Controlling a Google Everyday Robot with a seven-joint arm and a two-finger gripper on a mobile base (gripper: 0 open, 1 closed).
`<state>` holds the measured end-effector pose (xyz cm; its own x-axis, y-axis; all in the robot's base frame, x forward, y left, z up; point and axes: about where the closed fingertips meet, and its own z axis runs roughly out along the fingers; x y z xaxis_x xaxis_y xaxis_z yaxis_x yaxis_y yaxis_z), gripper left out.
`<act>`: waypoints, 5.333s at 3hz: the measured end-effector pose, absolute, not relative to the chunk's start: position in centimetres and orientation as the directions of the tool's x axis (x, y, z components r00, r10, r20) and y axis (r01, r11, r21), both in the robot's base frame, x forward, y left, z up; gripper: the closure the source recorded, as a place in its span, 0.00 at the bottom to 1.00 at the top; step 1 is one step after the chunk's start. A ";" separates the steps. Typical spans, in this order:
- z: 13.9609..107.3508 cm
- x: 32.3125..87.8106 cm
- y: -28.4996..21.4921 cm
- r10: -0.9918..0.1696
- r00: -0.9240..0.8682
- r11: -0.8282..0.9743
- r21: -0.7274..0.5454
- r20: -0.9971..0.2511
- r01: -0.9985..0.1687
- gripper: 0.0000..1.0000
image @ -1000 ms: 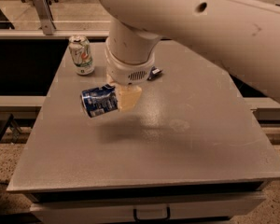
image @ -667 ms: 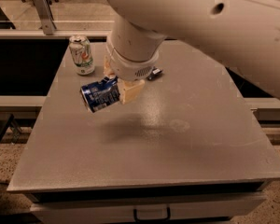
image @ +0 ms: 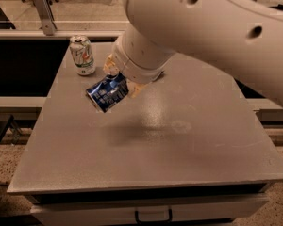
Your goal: Place pepsi can upright
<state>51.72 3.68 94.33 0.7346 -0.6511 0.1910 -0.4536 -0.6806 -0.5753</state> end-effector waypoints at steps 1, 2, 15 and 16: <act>94.7 52.1 3.9 -0.568 0.777 -0.743 -0.575 0.272 -0.342 1.00; 94.7 52.0 3.9 -0.560 0.781 -0.749 -0.570 0.276 -0.336 1.00; 91.3 54.5 9.9 0.292 0.240 -0.733 0.055 0.926 0.678 0.85; 91.1 53.8 10.0 0.280 0.197 -0.728 0.073 0.940 0.682 0.62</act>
Offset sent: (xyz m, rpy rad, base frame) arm 0.0036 0.0022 0.0041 -0.0374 -0.0730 0.0930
